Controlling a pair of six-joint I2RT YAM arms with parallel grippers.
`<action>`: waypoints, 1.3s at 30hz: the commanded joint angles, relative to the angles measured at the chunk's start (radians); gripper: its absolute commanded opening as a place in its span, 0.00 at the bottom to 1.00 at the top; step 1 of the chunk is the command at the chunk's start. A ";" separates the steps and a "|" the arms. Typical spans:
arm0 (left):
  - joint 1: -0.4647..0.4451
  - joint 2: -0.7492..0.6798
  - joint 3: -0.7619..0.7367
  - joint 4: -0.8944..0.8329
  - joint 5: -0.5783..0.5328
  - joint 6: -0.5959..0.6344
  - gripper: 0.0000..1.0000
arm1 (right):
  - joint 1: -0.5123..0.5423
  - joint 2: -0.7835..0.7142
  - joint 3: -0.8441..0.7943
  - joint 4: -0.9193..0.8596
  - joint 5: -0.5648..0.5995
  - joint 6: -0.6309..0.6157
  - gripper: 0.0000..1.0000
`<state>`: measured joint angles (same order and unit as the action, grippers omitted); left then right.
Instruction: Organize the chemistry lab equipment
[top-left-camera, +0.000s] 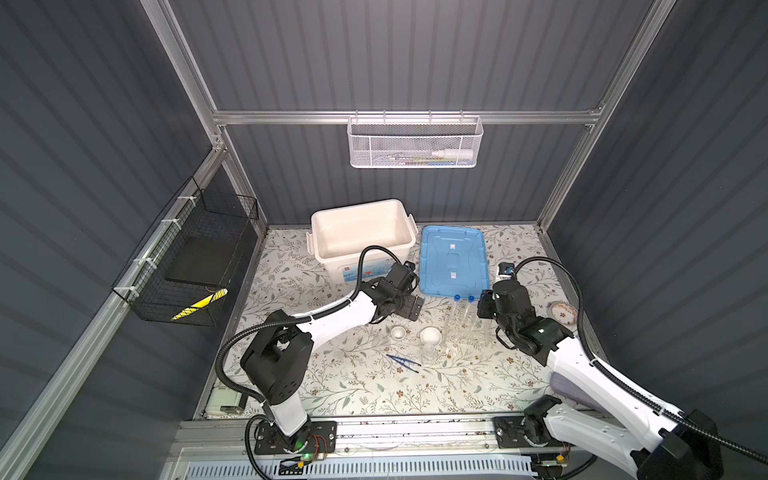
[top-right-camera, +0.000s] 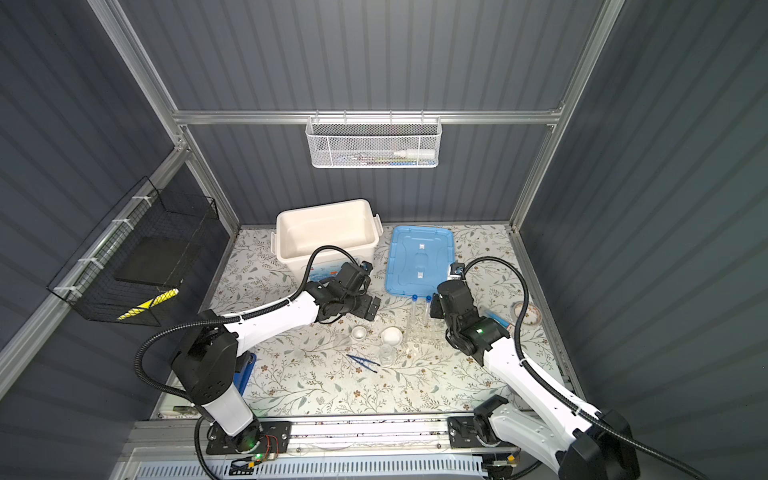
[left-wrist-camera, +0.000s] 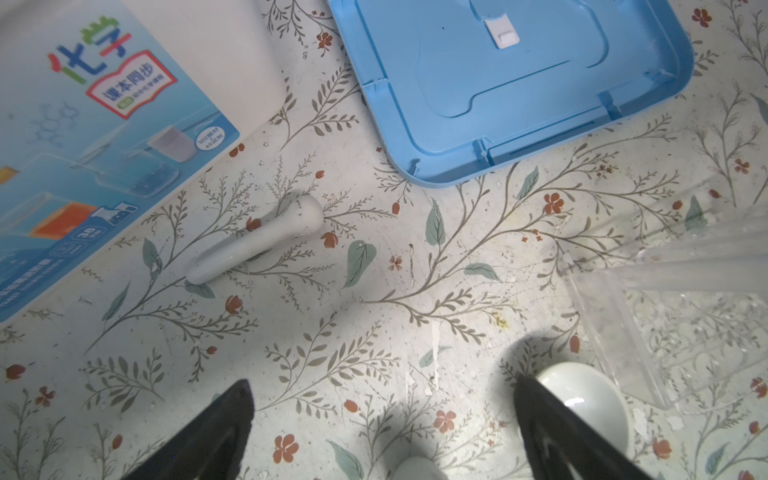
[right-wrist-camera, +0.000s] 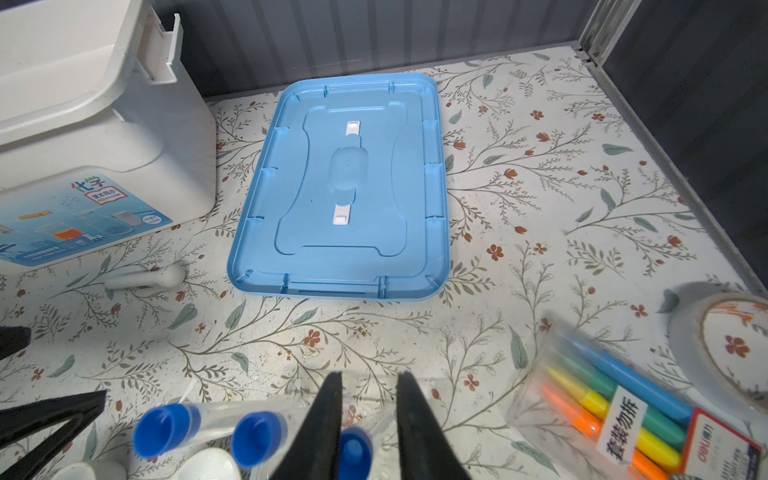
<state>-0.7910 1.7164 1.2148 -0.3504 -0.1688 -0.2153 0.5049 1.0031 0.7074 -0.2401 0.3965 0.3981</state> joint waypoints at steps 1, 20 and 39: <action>0.004 -0.015 0.003 0.003 0.002 -0.010 1.00 | 0.005 -0.008 0.004 -0.014 0.022 -0.003 0.32; 0.004 -0.146 -0.029 -0.008 -0.124 -0.051 1.00 | -0.004 -0.041 0.064 -0.041 0.066 0.009 0.78; 0.128 -0.279 -0.035 -0.115 -0.199 -0.143 1.00 | -0.065 -0.011 0.162 -0.032 -0.039 -0.027 0.99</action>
<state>-0.6632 1.4563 1.1778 -0.4305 -0.3683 -0.3527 0.4507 0.9817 0.8349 -0.2657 0.3866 0.3862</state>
